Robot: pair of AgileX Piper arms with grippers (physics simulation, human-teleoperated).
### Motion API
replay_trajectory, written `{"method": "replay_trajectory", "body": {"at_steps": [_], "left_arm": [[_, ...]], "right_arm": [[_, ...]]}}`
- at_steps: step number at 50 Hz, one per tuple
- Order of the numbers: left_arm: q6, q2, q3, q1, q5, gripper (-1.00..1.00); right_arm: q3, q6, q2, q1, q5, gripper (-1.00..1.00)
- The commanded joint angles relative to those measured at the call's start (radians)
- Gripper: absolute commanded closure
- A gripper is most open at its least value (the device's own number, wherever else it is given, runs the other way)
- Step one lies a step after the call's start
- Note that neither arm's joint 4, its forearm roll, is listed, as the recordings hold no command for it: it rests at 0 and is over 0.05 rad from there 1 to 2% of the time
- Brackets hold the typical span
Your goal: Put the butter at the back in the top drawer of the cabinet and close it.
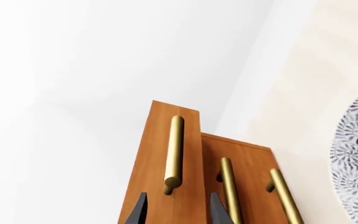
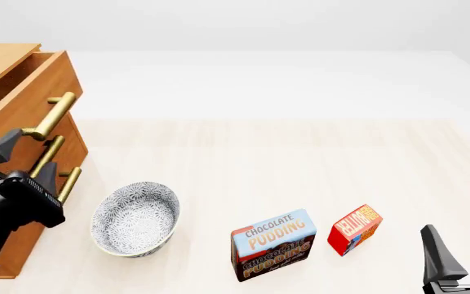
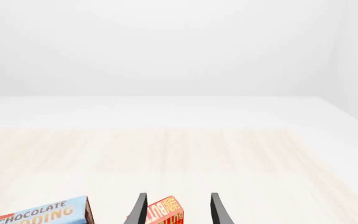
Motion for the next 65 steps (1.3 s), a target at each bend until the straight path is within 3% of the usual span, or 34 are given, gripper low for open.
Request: {"method": "replay_trajectory", "body": {"at_steps": [1,11,23,27,30,36,43,50,58,61,65], "left_arm": [[-0.021,-0.099,-0.002,0.016,0.108,-1.0],[-0.038,-0.168,-0.029,0.009,0.189,-1.0],[-0.129,-0.285,-0.133,0.011,0.403,-1.0],[-0.199,-0.316,-0.228,0.017,0.53,-1.0],[-0.213,-0.329,-0.255,0.017,0.572,-1.0],[-0.348,-0.334,-0.428,0.027,0.8,-1.0],[-0.398,-0.339,-0.514,0.035,0.872,-1.0],[-0.554,-0.251,-0.698,0.039,1.055,-1.0],[-0.664,-0.168,-0.825,0.034,1.171,-1.0],[-0.75,-0.102,-0.91,0.016,1.255,-1.0],[-0.775,-0.083,-0.944,0.018,1.279,-1.0]], "right_arm": [[0.0,0.0,0.0,0.0,0.0,-1.0],[0.0,0.0,0.0,0.0,0.0,-1.0],[0.0,0.0,0.0,0.0,0.0,-1.0],[0.0,0.0,0.0,0.0,0.0,-1.0],[0.0,0.0,0.0,0.0,0.0,-1.0],[0.0,0.0,0.0,0.0,0.0,-1.0],[0.0,0.0,0.0,0.0,0.0,-1.0],[0.0,0.0,0.0,0.0,0.0,-1.0],[0.0,0.0,0.0,0.0,0.0,-1.0],[0.0,0.0,0.0,0.0,0.0,-1.0],[0.0,0.0,0.0,0.0,0.0,-1.0]]}}
